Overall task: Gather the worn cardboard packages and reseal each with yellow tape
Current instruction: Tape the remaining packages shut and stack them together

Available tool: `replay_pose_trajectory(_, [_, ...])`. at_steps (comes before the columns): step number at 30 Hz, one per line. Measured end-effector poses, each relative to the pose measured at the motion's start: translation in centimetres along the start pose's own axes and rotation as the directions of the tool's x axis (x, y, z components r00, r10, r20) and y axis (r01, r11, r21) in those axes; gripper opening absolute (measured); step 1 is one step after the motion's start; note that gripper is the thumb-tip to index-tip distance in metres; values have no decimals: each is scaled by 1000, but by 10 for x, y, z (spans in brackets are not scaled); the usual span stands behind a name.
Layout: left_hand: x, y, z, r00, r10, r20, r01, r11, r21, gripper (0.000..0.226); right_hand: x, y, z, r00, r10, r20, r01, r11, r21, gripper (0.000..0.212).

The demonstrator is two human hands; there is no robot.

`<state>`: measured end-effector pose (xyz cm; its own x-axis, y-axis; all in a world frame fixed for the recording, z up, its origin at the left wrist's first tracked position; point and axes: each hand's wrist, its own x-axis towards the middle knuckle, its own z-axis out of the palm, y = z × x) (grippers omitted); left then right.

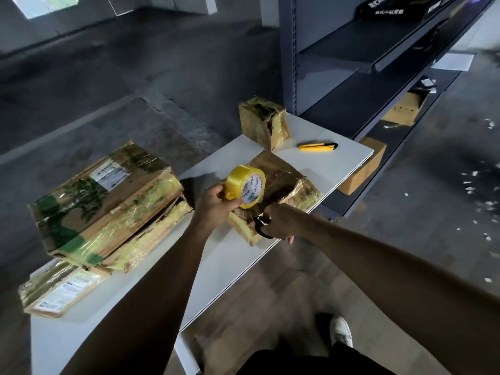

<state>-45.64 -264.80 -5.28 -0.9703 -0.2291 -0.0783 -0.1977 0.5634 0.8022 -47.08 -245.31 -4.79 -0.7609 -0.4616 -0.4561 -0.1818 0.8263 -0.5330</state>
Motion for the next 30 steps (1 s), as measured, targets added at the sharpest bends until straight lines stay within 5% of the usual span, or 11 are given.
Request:
replay_pose_trajectory(9, [2, -3, -4, 999, -3, -33, 2, 999, -32, 36, 7, -6, 0, 995, -93, -38, 90, 994, -68, 26])
replay_pose_trajectory(17, [5, -4, -14, 976, -92, -198, 30, 955, -293, 28, 19, -11, 15, 969, -171, -181, 92, 921, -377, 45])
replay_pose_trajectory(25, [14, -10, -20, 947, -103, -304, 28, 969, -244, 33, 33, -8, 10, 895, -349, -277, 61, 711, -700, 47])
replay_pose_trajectory(30, [27, -4, -15, 941, -124, -315, 46, 969, -244, 30, 50, 0, -12, 944, -150, -295, 3, 895, -445, 67])
